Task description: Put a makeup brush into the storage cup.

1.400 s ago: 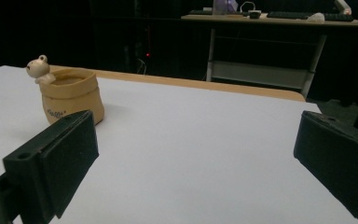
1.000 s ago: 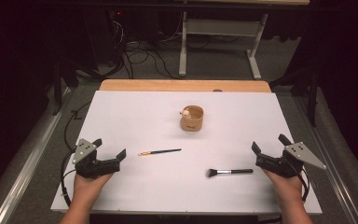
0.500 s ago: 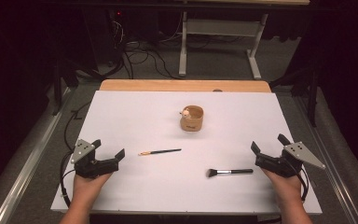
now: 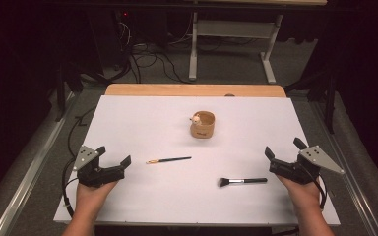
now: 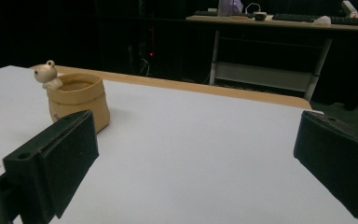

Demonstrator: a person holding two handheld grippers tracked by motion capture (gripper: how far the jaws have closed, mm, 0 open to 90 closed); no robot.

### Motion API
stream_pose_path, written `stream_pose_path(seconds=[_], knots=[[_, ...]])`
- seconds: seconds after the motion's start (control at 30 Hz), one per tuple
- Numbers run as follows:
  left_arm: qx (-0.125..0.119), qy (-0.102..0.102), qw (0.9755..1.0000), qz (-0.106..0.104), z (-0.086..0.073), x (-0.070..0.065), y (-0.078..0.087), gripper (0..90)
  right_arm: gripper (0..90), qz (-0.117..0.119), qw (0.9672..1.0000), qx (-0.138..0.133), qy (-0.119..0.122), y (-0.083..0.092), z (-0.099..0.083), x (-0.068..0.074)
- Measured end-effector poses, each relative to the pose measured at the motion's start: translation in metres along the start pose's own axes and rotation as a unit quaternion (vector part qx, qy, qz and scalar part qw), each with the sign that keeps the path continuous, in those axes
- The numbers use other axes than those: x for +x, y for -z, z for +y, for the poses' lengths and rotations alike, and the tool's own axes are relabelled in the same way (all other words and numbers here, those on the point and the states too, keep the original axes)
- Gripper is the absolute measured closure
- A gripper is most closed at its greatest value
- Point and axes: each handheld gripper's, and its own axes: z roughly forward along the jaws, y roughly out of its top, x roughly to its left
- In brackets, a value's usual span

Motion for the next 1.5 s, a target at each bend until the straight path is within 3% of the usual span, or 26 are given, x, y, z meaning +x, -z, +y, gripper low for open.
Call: stream_pose_path(seconds=[0.13,0.27,0.37,0.47,0.57,0.7,0.77,0.83,0.87,0.97,1.07,1.17,1.33,1.37,1.47,1.5], knots=[[0.003,0.005,1.0,0.001,0.001,0.0,-0.001,0.5,1.4,-0.004,1.0,-0.003,-0.004,-0.004,0.008,-0.001],[0.021,0.002,0.9998,-0.003,0.001,0.0,-0.004,0.5,1.4,-0.003,1.0,-0.007,-0.001,-0.01,0.004,0.002],[0.047,0.018,0.9988,0.0,0.006,0.001,-0.008,0.5,1.4,0.004,1.0,0.007,0.005,-0.013,0.002,0.005],[0.071,0.023,0.9972,0.002,0.009,0.0,-0.01,0.5,1.4,0.003,1.0,0.0,-0.004,-0.011,-0.002,0.007],[0.102,0.018,0.9946,0.011,0.011,-0.001,-0.012,0.5,1.4,0.007,0.9999,0.014,0.003,-0.012,-0.004,0.008],[0.134,0.022,0.9907,0.006,0.015,-0.001,-0.015,0.5,1.4,0.009,0.9998,0.014,0.004,-0.011,-0.005,0.009],[0.154,0.014,0.9879,0.008,0.016,-0.001,-0.017,0.5,1.4,0.014,0.9998,0.012,0.006,-0.011,-0.006,0.009],[0.173,0.019,0.9846,0.005,0.017,-0.001,-0.02,0.5,1.4,0.013,0.9998,0.011,0.008,-0.01,-0.005,0.01],[0.173,0.019,0.9846,0.005,0.017,-0.001,-0.02,0.5,1.4,0.013,0.9998,0.009,0.009,-0.01,-0.005,0.01],[0.203,0.026,0.9789,0.003,0.018,0.001,-0.024,0.5,1.4,0.014,0.9998,0.009,0.01,-0.009,-0.005,0.01],[0.209,0.055,0.9764,-0.01,0.02,0.005,-0.023,0.5,1.4,0.017,0.9997,0.007,0.014,-0.008,-0.005,0.011],[0.209,0.061,0.9759,-0.01,0.023,0.005,-0.023,0.5,1.4,0.016,0.9997,0.011,0.016,-0.009,-0.006,0.011],[0.221,0.053,0.9739,-0.002,0.026,0.005,-0.025,0.5,1.4,0.019,0.9996,0.012,0.017,-0.009,-0.006,0.012],[0.229,0.05,0.9721,-0.001,0.026,0.005,-0.027,0.5,1.4,0.019,0.9996,0.011,0.016,-0.009,-0.006,0.011],[0.238,0.043,0.9703,0.002,0.025,0.005,-0.029,0.5,1.4,0.019,0.9996,0.012,0.014,-0.009,-0.007,0.011],[0.247,0.044,0.9681,-0.002,0.024,0.005,-0.03,0.5,1.4,0.02,0.9996,0.012,0.016,-0.009,-0.007,0.011]])
